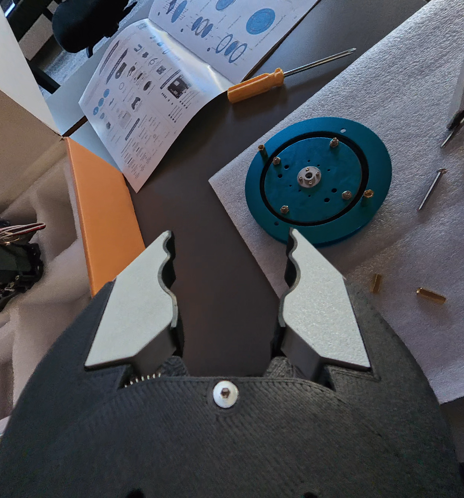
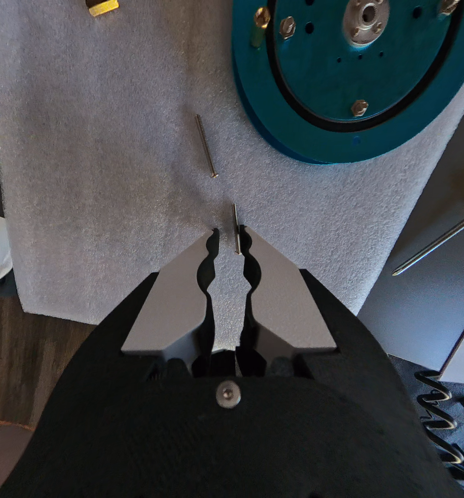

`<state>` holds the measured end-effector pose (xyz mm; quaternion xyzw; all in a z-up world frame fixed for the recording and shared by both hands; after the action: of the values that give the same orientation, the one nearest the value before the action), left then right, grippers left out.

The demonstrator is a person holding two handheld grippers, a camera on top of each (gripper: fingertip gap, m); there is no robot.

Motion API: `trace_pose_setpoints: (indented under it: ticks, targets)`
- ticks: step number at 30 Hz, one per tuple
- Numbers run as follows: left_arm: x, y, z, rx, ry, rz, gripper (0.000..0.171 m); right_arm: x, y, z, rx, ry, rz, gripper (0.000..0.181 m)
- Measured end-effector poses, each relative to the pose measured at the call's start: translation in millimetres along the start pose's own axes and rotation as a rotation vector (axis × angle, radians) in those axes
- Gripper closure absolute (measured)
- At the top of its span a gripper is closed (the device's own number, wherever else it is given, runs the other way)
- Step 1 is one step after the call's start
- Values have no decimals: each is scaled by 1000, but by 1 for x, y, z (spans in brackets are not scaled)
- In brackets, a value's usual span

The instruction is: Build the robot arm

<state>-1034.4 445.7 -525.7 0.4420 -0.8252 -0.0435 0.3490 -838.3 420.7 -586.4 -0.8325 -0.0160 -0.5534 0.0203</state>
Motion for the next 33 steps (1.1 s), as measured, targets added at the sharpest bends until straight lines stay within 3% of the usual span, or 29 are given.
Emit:
trace_pose_setpoints:
  ticks: [13,16,19,21,23,25,28,33]
  targets:
    - [8,-3,9,38,-3,7,91,-2,-4,-4,-17,194,-66,179]
    - [13,-6,11,73,-28,16,95,1,-2,-4,-20,150,-59,179]
    - [27,-10,0,176,-170,58,101,13,-7,-14,-145,-157,-29,179]
    - [39,-14,-13,272,-334,123,106,31,-10,-35,-270,-531,-28,179]
    - [48,-24,-21,357,-470,247,123,55,-8,-56,-362,-934,-80,179]
    - [52,-39,-22,395,-525,389,131,69,-5,-67,-476,-1185,-164,180]
    - [52,-55,-23,430,-544,492,137,71,8,-87,-544,-1332,-338,180]
    - [56,-64,-34,478,-596,553,144,60,16,-119,-573,-1334,-472,180]
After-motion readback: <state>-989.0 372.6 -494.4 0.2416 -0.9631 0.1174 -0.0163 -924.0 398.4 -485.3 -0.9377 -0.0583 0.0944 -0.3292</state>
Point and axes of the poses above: each gripper's, where its closed fingertips meet, x back along the fingers, z out of its underside, y = z × x across the jaws, the point moved 4 cm from there along x, back along the fingers, and after that the axes turned 9 degrees about -y, right-handed, at the moved point
